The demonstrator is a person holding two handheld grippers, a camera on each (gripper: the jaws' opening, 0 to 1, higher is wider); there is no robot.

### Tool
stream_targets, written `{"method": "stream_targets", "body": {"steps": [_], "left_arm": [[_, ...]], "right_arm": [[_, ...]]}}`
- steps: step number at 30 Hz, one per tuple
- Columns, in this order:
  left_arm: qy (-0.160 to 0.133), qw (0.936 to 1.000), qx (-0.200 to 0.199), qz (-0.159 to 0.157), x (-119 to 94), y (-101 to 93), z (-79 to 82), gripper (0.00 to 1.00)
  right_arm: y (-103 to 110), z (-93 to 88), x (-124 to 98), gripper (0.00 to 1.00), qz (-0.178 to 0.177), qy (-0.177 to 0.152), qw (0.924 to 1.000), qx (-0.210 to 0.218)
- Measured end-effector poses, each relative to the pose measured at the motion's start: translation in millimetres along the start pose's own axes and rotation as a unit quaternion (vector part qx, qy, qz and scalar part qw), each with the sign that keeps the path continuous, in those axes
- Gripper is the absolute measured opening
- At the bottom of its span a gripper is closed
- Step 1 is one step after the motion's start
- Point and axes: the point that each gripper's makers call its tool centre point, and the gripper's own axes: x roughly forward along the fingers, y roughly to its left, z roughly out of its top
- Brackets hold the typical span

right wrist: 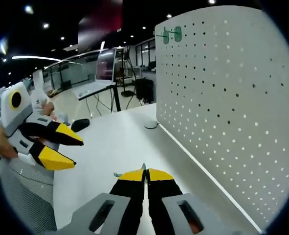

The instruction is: Insert the hook assembly into the mounting plate slot until the hook locks in place.

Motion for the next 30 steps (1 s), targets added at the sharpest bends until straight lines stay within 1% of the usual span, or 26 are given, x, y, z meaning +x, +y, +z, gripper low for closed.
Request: {"method": "stream_targets", "body": {"steps": [8,11,18,25,30], "left_arm": [[-0.03,0.999,0.034,0.002,0,-3.3,22.8,0.21],[-0.039,0.9977,0.056,0.001,1,-6.7,29.9,0.22],[-0.061,0.9943,0.087,-0.002,0,-12.2,47.3,0.22],[-0.085,0.9897,0.115,-0.002,-4,-16.5,63.5,0.21],[-0.1,0.9863,0.131,-0.004,-9,-20.3,72.7,0.2]], "right_arm": [[10,30.7,-23,0.0,-0.007,-0.02,0.9998,-0.001],[16,41.9,-32,0.0,-0.008,-0.027,0.9996,-0.002],[32,63.9,-51,0.0,-0.011,-0.04,0.9991,-0.008],[49,77.5,-66,0.0,-0.005,-0.053,0.9986,0.009],[59,81.9,-71,0.0,-0.009,-0.052,0.9986,0.004]]}}
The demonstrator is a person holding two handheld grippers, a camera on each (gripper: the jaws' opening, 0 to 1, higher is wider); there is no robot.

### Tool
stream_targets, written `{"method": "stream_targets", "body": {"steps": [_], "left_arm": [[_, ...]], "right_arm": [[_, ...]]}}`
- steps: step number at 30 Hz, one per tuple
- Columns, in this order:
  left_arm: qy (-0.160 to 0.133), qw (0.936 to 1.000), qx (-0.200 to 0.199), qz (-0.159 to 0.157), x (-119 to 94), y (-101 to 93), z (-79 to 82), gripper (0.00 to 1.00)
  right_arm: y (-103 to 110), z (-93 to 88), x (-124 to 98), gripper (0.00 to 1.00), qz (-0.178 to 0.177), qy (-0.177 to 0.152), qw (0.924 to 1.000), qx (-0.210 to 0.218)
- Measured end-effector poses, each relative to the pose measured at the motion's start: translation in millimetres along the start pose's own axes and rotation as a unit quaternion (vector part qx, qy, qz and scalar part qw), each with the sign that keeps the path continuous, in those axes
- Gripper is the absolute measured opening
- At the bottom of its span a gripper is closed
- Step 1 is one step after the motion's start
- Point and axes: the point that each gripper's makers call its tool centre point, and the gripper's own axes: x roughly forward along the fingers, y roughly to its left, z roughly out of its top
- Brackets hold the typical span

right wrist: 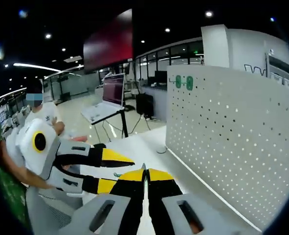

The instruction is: Insert the hook assembly into the mounting plate slot until the hook locks in place.

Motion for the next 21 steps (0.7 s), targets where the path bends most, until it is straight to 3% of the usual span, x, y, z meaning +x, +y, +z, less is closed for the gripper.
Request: {"method": "stream_targets", "body": {"steps": [21], "left_arm": [[-0.032,0.9994,0.014,0.005,-13,1.3,17.6,0.08]], "right_arm": [[19,13.6,-13,0.0,-0.006,-0.004,0.9999,-0.008]]}}
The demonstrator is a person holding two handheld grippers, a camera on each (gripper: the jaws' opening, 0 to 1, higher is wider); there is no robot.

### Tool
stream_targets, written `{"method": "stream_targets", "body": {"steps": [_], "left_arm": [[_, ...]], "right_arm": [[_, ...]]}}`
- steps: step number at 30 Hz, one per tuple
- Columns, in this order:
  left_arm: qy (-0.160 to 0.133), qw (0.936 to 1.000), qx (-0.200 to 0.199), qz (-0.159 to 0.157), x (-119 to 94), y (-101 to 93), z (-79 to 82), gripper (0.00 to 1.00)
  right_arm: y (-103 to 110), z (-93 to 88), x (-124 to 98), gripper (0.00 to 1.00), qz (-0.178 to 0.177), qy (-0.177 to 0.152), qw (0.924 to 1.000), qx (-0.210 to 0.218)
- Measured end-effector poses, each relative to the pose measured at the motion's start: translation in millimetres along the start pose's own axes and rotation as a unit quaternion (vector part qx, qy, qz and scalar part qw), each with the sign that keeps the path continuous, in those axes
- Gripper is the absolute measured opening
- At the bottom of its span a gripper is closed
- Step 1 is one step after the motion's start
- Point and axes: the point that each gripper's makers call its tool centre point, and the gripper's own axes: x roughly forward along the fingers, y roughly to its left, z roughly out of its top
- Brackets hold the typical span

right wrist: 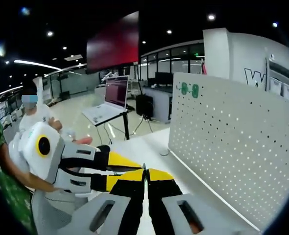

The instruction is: Insert the hook assembly into the mounting plate slot until the hook locks in place.

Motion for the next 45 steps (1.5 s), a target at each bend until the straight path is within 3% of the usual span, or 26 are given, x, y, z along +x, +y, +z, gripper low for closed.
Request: {"method": "stream_targets", "body": {"steps": [24,45], "left_arm": [[0.003,0.9997,-0.025,-0.001,-6,-0.4,2.1,0.04],[0.015,0.9982,-0.057,0.002,-7,1.1,-2.3,0.03]], "right_arm": [[10,4.7,-4,0.0,0.003,0.004,1.0,0.002],[-1,8.8,-7,0.04,-0.01,-0.013,0.9998,-0.007]]}}
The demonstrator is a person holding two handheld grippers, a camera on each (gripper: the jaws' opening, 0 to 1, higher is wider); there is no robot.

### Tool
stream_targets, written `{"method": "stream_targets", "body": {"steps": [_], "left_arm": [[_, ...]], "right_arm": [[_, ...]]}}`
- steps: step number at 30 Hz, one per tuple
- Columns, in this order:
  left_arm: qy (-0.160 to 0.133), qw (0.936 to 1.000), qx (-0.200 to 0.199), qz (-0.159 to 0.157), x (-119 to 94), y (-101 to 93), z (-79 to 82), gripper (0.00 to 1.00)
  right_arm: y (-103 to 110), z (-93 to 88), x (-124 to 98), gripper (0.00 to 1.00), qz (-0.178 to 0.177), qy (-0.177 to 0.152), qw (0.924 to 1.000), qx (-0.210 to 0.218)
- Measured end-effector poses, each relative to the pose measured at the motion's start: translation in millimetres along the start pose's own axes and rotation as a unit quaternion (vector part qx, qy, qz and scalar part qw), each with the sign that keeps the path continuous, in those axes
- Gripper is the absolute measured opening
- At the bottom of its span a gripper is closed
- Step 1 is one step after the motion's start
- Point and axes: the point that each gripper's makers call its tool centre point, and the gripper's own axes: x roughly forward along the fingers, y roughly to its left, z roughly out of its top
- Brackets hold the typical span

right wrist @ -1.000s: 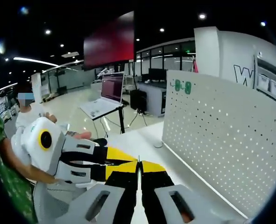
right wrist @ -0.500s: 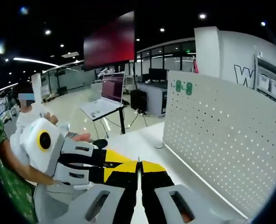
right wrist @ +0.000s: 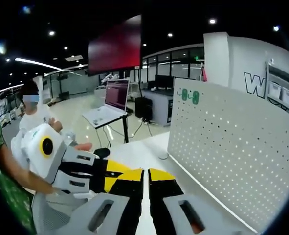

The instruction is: Insert the hook assembly into the mounting plate slot until the hook locks in place.

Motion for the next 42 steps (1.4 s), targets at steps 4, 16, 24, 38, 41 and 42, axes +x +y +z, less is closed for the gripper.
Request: {"method": "stream_targets", "body": {"steps": [4,16,24,38,41,42], "left_arm": [[0.001,1.0,-0.002,0.0,2,0.4,0.4,0.03],[0.005,0.9998,-0.02,0.003,6,5.6,4.1,0.03],[0.007,0.9993,-0.035,0.011,8,11.3,6.5,0.03],[-0.001,0.9979,-0.061,0.022,12,23.2,19.9,0.03],[-0.003,0.9976,-0.065,0.025,13,26.3,24.8,0.03],[-0.003,0.9974,-0.067,0.027,13,28.1,26.3,0.03]], "right_arm": [[-2,0.3,-3,0.07,-0.005,-0.005,1.0,-0.003],[-20,2.0,-21,0.29,-0.036,-0.029,0.9989,0.005],[-30,-0.5,-38,0.47,-0.048,-0.044,0.9977,0.02],[-34,5.1,-61,0.91,-0.065,-0.101,0.9924,0.027],[-30,8.4,-69,0.96,-0.073,-0.119,0.9902,0.007],[-30,9.2,-71,0.97,-0.078,-0.122,0.9894,0.0]]}}
